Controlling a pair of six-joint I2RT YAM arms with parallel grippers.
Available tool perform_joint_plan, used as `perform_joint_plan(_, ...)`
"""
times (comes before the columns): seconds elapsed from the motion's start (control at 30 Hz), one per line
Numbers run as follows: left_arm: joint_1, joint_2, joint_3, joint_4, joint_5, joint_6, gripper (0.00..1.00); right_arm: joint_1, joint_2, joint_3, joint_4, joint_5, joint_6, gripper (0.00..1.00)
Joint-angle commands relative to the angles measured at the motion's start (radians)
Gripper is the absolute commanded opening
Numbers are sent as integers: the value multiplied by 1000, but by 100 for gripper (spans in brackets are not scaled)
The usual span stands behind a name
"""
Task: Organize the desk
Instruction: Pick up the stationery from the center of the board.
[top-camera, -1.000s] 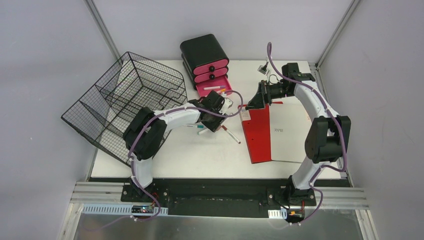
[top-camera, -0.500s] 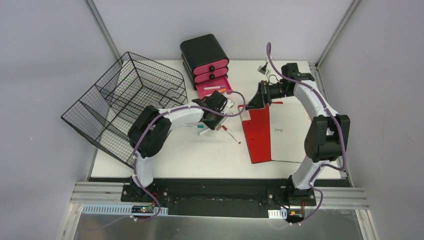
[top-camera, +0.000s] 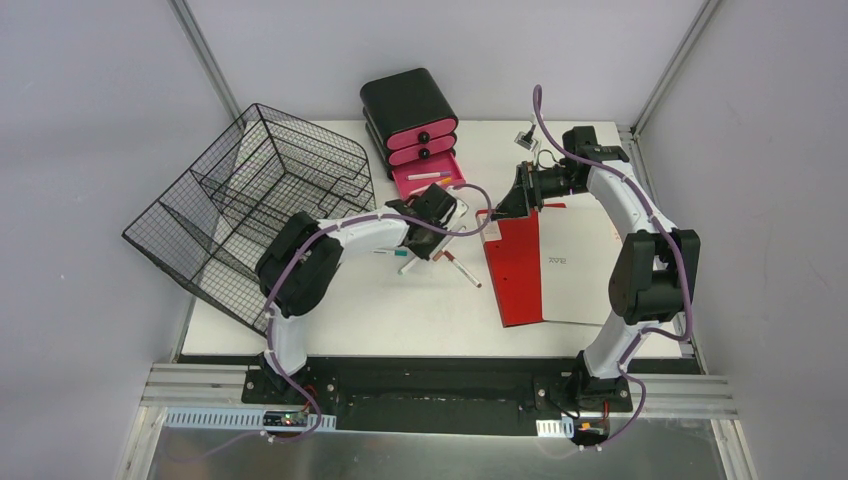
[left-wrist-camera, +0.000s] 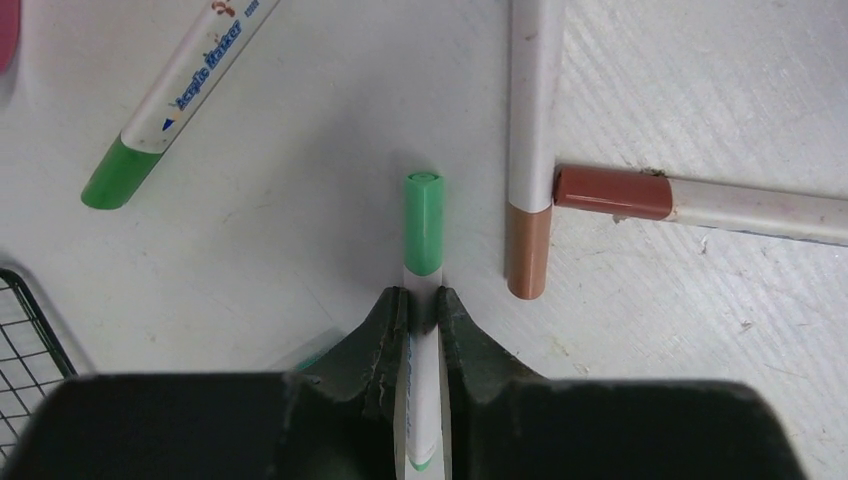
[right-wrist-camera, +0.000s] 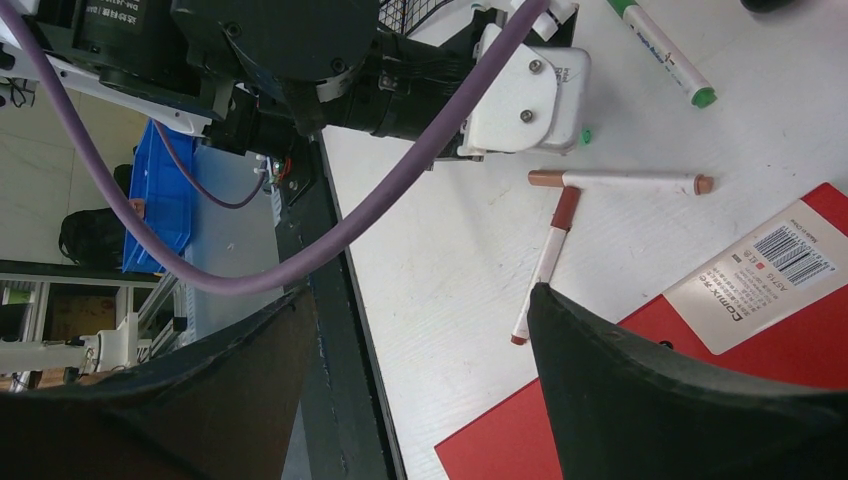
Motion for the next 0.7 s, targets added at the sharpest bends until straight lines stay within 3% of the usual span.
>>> perform_joint_plan(0.0,-9,-108,-36,51,-30,-46,0,-3,-2,44,1,-27,-33,80)
perform_joint_plan(0.43,-7,-438,-288,373,9,-243,0,8,-1,41,0,-42,-36,80)
perform_joint_plan(0.67,-4,-581,-481,674,12,-422,0,40,-2,30,9,-86,-33,80)
